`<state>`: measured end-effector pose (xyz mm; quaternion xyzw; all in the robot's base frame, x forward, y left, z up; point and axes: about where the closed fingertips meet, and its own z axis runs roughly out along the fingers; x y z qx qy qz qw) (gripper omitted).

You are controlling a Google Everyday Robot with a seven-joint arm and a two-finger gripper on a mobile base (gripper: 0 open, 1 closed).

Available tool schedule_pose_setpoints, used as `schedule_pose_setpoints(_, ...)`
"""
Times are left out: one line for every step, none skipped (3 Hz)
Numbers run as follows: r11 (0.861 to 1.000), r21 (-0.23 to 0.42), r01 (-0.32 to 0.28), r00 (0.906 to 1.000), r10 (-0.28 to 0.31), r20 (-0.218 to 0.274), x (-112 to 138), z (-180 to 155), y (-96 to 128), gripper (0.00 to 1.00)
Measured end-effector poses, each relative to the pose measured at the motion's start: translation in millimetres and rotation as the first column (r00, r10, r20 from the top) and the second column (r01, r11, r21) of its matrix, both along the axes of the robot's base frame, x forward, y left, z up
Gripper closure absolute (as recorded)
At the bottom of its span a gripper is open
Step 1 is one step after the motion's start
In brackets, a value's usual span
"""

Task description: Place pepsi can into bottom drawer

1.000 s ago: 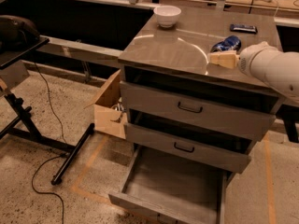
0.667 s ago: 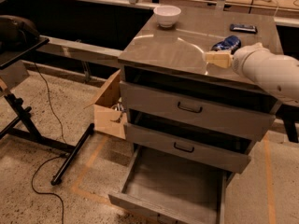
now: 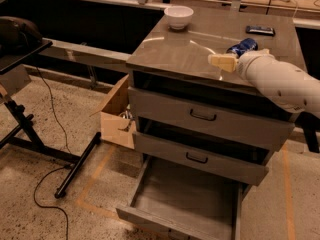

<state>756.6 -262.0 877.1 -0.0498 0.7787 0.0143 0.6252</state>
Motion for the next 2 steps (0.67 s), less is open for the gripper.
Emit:
schedule_pose_setpoints(0.999,0.018,0.033,0.9991,-0.033,0.026,11.5,1.6,0.0,0.00)
schedule_pose_setpoints(0.998,0.018,0.067,0.9954,-0.068,0.067,24.5,5.0,-3.4,0.00)
